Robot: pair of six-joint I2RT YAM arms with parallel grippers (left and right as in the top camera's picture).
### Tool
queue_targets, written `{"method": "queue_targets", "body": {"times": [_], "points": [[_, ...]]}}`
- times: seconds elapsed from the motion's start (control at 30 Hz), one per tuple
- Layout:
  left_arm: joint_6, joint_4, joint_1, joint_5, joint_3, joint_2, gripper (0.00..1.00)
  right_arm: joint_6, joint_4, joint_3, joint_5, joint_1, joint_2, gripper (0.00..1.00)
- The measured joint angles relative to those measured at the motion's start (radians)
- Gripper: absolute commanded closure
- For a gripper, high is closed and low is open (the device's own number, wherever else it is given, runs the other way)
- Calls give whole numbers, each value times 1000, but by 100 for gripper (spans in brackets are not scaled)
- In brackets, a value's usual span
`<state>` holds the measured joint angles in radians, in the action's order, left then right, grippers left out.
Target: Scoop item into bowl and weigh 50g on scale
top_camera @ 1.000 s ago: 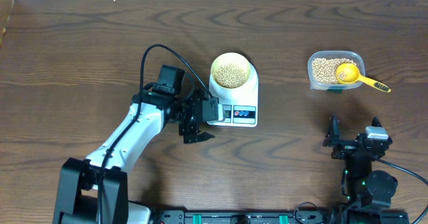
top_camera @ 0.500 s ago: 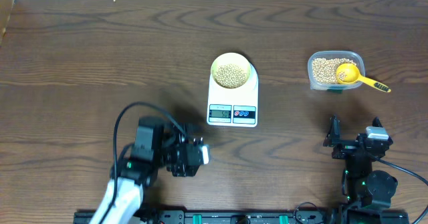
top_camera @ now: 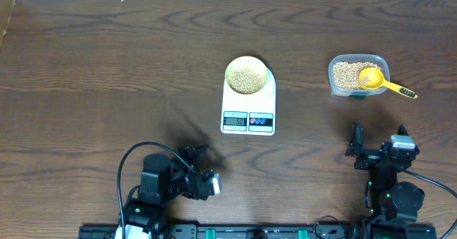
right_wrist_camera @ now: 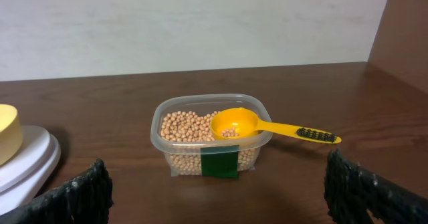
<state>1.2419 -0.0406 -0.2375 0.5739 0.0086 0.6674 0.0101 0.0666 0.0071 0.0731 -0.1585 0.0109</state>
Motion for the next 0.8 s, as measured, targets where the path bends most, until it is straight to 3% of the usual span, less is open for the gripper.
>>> {"method": "queue_targets", "body": {"times": [0.2, 0.33, 0.6, 0.8], "points": [[-29, 29, 0, 0, 5, -62, 2, 0, 0, 0, 0, 0, 0, 1], [-118, 44, 0, -2, 14, -161, 2, 0, 0, 0, 0, 0, 0, 1], [-586, 48, 3, -116, 16, -384, 2, 0, 0, 0, 0, 0, 0, 1], [-745, 54, 47, -217, 16, -422, 2, 0, 0, 0, 0, 0, 0, 1]]}}
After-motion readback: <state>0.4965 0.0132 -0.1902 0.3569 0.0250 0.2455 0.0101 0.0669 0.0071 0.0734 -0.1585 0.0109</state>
